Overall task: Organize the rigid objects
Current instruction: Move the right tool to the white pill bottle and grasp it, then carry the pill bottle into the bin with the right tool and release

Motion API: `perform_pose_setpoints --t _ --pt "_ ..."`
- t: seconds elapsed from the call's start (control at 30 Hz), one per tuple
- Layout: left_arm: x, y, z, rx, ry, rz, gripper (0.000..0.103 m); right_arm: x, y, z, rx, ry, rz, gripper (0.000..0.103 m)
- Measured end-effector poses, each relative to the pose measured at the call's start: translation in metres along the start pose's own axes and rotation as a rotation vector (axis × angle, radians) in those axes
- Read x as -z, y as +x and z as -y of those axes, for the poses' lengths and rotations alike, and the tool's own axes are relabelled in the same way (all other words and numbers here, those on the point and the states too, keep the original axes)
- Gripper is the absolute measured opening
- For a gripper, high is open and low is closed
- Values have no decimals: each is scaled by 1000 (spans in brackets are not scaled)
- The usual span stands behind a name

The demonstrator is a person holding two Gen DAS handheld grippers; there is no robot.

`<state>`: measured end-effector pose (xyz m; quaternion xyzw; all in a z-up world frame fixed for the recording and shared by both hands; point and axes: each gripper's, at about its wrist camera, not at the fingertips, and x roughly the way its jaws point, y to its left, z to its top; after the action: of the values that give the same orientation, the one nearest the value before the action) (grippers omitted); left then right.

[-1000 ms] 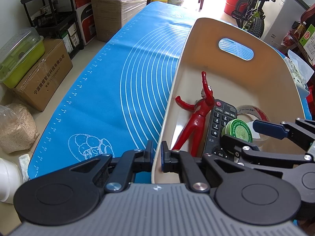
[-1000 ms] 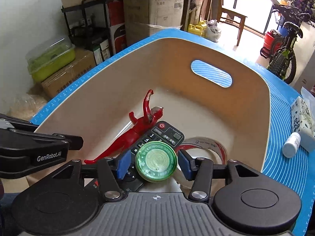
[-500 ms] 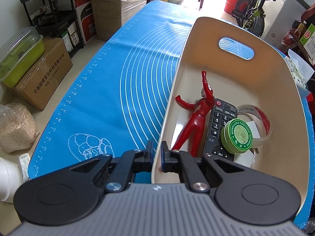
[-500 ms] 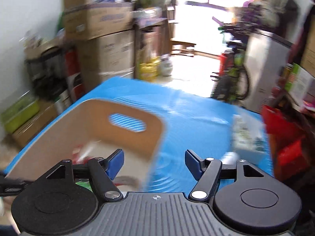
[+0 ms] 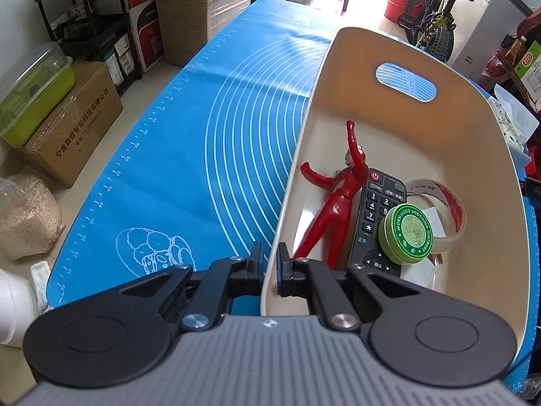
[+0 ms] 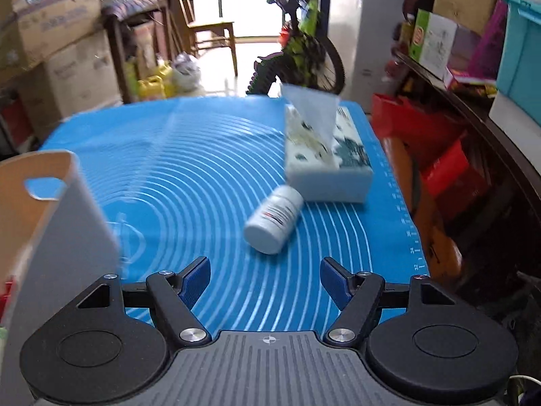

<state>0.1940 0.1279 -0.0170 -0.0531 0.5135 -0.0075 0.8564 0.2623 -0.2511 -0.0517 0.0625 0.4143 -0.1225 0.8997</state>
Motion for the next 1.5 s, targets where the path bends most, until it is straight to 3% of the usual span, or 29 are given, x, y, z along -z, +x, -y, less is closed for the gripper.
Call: perform_pose_setpoints --t 0.5,0.67,0.77,0.87,1.1,1.5 --pt "-1 2 5 -25 24 -9 9 -16 73 -1 117 63 42 75" --pt "-1 2 5 -25 21 -10 9 -16 76 0 129 47 81 65" --pt "-1 2 5 -24 22 -10 9 -15 76 -3 120 47 93 47" --pt "-1 2 5 -28 26 -10 9 -12 73 -7 140 42 95 44" --pt "-2 1 4 -28 22 -8 9 -7 42 -6 108 34 131 44" --pt "0 2 5 -35 11 0 10 -4 -78 -26 -108 -33 252 44"
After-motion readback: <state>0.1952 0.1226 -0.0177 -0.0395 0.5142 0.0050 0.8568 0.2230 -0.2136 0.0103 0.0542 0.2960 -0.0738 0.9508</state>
